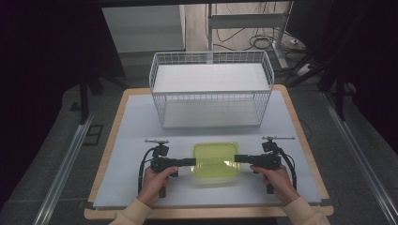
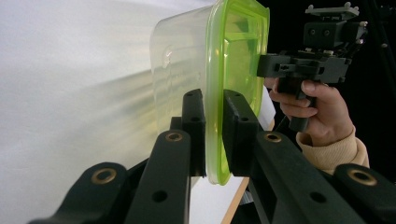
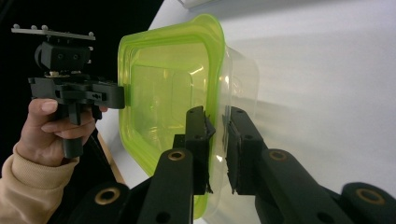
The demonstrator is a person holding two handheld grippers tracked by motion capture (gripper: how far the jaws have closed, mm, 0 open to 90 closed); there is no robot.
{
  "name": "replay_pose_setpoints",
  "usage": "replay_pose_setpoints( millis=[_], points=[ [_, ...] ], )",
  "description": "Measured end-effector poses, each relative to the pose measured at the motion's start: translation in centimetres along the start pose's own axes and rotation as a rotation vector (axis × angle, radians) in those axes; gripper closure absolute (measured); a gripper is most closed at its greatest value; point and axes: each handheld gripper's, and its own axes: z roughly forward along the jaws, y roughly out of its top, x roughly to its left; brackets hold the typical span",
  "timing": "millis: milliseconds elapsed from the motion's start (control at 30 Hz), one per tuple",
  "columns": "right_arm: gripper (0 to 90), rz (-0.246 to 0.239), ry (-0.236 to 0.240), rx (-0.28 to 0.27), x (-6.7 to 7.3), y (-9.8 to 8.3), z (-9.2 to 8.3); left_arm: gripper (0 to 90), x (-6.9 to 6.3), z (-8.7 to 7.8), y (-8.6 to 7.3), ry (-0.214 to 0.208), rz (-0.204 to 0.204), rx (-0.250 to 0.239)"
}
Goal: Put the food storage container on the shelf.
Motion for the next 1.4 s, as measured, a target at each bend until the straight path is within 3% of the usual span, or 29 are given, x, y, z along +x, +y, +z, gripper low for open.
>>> replay_pose_setpoints(
  millis=[233,767,1400],
  points=[
    [80.3,-0.042,-0.004,-0.021,1.0,0.6,-0.6,81.6,-0.9,-0.6,0.7,0.005,0.025,-0.013],
    [80.3,-0.116,-0.010,-0.074,3.8,4.2,-1.9,82.3,-2.9,-2.1,4.4,0.012,0.081,-0.056],
    [80.6,-0.150,-0.027,-0.121,6.1,8.5,-2.9,82.4,-5.4,-3.6,8.9,0.043,0.143,-0.085]
  ],
)
